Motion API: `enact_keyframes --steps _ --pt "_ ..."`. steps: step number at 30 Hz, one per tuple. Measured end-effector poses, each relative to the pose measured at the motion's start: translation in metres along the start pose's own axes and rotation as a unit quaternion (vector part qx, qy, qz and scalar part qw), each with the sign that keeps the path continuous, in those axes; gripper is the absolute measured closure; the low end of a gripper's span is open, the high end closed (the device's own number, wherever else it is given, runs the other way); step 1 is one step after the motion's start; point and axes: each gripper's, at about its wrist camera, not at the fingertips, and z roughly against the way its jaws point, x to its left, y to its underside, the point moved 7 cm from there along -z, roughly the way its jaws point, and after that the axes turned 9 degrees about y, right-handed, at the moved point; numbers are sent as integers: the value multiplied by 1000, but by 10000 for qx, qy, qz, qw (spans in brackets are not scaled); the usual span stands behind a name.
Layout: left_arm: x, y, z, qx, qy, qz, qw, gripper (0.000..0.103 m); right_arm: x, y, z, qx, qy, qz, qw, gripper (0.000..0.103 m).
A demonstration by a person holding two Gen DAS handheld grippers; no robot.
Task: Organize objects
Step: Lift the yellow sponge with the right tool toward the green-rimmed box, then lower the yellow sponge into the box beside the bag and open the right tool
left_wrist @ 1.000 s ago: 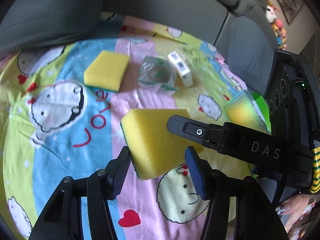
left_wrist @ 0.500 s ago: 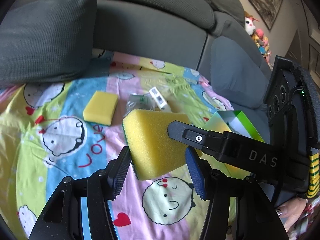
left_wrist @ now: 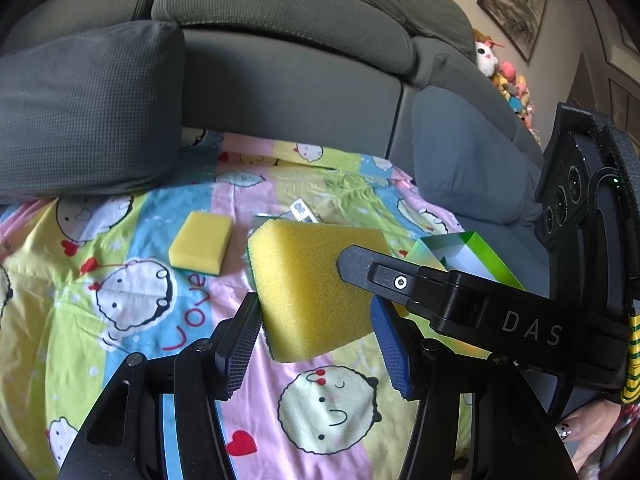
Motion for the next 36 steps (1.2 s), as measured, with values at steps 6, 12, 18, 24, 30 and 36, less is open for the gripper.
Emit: enact_keyframes --steps 6,12,18,24,30,36 --pt "-9 -4 5 -126 16 -109 9999 46 2 -2 12 -164 19 30 9999 53" --pt "-22 -10 7 -278 -53 -310 9991 46 2 -5 26 -356 31 29 9994 53" --pt "-41 -14 7 -379 50 -517 9979 46 -7 -10 44 -611 118 -30 9981 53" --pt "-68 -19 -6 -349 148 -784 9962 46 -23 -15 61 -846 223 -241 9959 53" --pt "-97 -21 -24 -246 359 -1067 9933 46 -53 -19 79 -1092 368 -607 9915 53" --pt "-127 -19 -47 -56 499 -1332 9898 46 -88 -19 93 -1216 514 -1052 9856 53"
